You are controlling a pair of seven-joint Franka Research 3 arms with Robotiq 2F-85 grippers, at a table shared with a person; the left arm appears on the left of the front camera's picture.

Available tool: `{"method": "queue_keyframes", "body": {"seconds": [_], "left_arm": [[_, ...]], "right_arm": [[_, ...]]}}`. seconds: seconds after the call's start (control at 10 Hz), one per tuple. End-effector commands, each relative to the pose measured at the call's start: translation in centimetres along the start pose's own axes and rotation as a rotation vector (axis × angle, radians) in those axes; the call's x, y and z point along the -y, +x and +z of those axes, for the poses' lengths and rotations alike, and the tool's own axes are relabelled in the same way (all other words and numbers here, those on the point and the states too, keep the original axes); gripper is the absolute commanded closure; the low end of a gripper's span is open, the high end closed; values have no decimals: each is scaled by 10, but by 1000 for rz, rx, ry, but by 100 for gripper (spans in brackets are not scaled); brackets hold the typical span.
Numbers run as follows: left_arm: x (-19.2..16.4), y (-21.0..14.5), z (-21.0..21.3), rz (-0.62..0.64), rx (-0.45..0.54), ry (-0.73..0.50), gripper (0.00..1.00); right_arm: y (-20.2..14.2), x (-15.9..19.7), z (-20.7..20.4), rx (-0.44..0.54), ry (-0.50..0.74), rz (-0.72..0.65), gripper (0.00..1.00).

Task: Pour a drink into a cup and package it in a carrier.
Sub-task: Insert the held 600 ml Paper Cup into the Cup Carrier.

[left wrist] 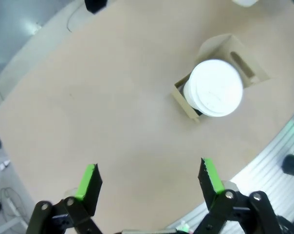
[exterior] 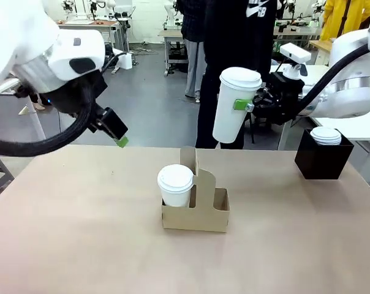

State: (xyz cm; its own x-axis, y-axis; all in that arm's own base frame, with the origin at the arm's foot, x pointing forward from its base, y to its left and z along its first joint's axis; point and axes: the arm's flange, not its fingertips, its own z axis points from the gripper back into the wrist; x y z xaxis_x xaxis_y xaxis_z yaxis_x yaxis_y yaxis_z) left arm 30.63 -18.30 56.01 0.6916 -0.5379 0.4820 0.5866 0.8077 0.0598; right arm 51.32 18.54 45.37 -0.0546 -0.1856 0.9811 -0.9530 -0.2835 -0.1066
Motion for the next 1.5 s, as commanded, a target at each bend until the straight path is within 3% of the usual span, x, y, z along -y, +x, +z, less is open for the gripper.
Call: {"method": "queue_keyframes", "body": {"seconds": [0.0,0.3,0.5,1.0,1.2,1.4], "left_arm": [[2,9,8,-3,-25,-10,0],[1,1,1,-2,-6,-1,0],[-30,-33,-19,-50,-63,26,0],[-91,-87,-35,-218,38,99,0],[-110,-96,-43,-270,74,85,0],[-118,-98,-50,-275,45,43,0]], "right_arm": [[12,2,15,15,-46,21,9],[3,1,13,0,-27,6,9],[-14,-7,8,23,82,-71,9],[-56,-16,-31,52,208,-165,9],[-72,-20,-43,22,246,-187,9],[-90,-22,-49,8,277,-196,9]]}}
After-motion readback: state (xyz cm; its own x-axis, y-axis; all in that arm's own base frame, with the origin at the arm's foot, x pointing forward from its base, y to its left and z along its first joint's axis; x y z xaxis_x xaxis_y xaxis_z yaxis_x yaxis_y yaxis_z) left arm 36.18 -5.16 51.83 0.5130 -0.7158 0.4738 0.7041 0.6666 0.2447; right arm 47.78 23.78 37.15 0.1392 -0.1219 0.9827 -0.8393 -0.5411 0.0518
